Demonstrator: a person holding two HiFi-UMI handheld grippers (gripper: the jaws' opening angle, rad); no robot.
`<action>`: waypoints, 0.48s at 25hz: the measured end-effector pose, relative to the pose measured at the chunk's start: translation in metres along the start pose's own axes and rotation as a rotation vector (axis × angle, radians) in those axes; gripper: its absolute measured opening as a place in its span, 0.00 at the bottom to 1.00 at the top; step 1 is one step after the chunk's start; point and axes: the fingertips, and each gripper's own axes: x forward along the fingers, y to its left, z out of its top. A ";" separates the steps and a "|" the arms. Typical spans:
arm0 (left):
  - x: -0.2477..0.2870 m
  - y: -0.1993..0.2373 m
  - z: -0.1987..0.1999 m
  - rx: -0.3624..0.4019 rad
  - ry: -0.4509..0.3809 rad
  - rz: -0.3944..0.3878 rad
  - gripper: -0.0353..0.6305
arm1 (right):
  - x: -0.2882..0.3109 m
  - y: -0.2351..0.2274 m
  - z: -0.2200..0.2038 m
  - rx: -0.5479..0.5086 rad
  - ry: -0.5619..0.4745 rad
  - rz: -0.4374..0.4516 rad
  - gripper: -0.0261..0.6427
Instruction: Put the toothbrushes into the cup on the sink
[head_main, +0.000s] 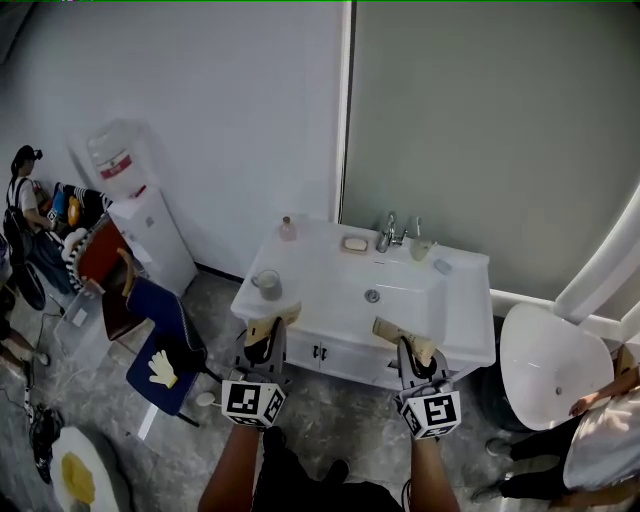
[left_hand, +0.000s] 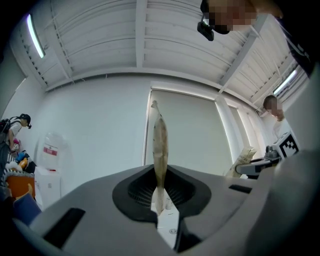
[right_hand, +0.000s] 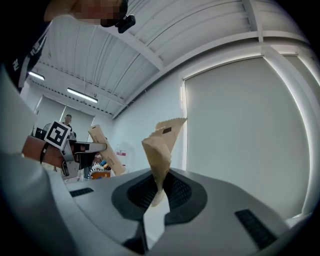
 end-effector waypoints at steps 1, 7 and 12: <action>0.001 0.013 0.000 0.003 -0.002 0.013 0.14 | 0.007 0.004 -0.001 0.000 0.001 0.003 0.11; 0.011 0.097 -0.008 0.007 -0.009 0.058 0.14 | 0.063 0.034 -0.007 -0.005 -0.001 0.000 0.11; 0.029 0.189 -0.019 -0.006 -0.004 0.036 0.14 | 0.132 0.075 -0.011 -0.006 -0.001 -0.041 0.11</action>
